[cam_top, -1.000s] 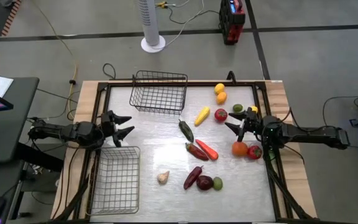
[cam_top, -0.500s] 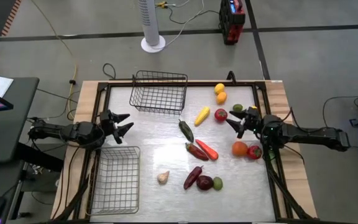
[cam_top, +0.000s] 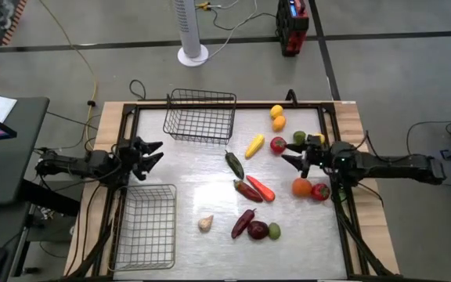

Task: Sort produce into baskets
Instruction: Put the yellow corn into the black wire basket

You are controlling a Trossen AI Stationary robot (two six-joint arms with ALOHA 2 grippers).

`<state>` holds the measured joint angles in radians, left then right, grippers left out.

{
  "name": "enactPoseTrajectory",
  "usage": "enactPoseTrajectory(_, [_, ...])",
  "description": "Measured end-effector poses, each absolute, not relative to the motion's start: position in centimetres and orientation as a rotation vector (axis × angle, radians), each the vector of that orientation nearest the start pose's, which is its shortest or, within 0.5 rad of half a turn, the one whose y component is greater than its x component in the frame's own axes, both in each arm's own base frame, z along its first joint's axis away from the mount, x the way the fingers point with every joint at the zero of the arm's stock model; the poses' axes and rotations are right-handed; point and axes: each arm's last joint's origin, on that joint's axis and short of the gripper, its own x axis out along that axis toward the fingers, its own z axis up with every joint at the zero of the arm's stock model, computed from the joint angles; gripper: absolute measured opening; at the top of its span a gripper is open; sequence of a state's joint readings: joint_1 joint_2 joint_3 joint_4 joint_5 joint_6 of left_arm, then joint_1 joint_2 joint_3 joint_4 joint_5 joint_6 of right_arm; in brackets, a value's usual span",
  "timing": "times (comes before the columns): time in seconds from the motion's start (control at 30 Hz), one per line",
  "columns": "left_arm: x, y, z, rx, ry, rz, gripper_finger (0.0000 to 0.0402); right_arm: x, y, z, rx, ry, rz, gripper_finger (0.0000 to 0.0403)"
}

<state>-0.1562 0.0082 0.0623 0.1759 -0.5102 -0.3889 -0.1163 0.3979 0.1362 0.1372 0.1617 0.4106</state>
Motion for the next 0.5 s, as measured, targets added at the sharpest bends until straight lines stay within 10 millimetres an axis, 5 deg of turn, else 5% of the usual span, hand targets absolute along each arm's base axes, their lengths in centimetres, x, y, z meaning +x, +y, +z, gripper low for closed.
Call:
enactPoseTrajectory(0.3, [9.7,0.2,19.7,-0.322,-0.204,0.434,0.0279,18.4,-1.8,19.5,0.321,0.383,-0.359,0.0277])
enactPoseTrajectory(0.5, [10.6,0.3,22.2,-0.223,-0.138,0.511,0.0279,24.6,-3.0,20.4,0.152,0.661,-0.379,0.0277])
